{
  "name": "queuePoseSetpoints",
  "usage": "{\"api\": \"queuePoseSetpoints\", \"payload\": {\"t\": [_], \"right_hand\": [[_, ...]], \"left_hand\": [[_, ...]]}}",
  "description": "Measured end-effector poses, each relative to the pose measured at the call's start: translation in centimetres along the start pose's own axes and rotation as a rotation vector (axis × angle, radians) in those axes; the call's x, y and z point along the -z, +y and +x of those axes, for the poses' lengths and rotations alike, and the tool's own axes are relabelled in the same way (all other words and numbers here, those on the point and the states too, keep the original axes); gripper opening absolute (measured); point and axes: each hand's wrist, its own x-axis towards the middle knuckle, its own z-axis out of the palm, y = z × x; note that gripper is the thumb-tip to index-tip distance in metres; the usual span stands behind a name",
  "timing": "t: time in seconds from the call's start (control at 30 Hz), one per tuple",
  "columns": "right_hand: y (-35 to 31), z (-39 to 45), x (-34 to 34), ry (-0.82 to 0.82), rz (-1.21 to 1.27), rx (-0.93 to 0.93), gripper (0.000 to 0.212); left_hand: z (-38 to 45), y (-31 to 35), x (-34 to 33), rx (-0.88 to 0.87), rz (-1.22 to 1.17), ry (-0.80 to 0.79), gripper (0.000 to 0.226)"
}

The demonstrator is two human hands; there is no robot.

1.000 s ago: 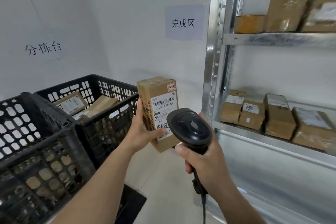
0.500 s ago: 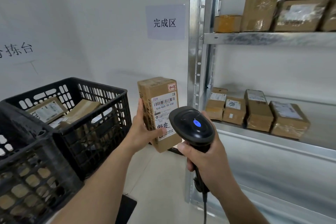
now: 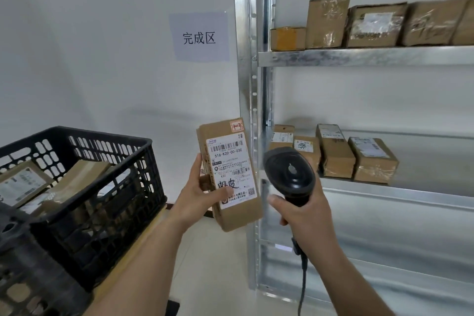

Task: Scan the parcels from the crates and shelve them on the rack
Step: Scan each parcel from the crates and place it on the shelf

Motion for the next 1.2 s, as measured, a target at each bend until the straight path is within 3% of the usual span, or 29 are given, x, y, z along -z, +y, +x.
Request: {"api": "queuePoseSetpoints", "payload": {"t": [0.07, 0.23, 0.47, 0.57, 0.87, 1.03, 1.2], "right_hand": [[0.4, 0.5, 0.8, 0.066, -0.051, -0.022, 0.084], [1.3, 0.6, 2.7, 0.172, -0.074, -0.086, 0.067], [1.8, -0.5, 6.5, 0.306, -0.065, -0.129, 0.026], [2.5, -0.5, 9.0, 0.375, -0.085, -0.129, 0.018], [3.6, 0.3, 18.2, 0.524, -0.094, -0.117, 0.011], [4.8, 2.5, 23.3, 0.566, -0.062, -0.147, 0.012], [5.5, 5.3, 27.6, 0.563, -0.074, -0.155, 0.010]], "left_hand": [[0.4, 0.2, -1.0, 0.025, -0.038, -0.056, 0.095], [1.9, 0.8, -4.2, 0.075, -0.068, -0.199, 0.070], [3.2, 1.6, -10.2, 0.067, -0.144, -0.334, 0.050], [3.2, 2.1, -14.0, 0.047, -0.149, -0.369, 0.043], [3.0, 4.2, -24.3, -0.079, -0.046, -0.627, 0.065], [3.8, 4.4, -29.5, -0.077, -0.162, -0.696, 0.088], [5.7, 5.2, -33.7, -0.113, -0.120, -0.678, 0.082]]}}
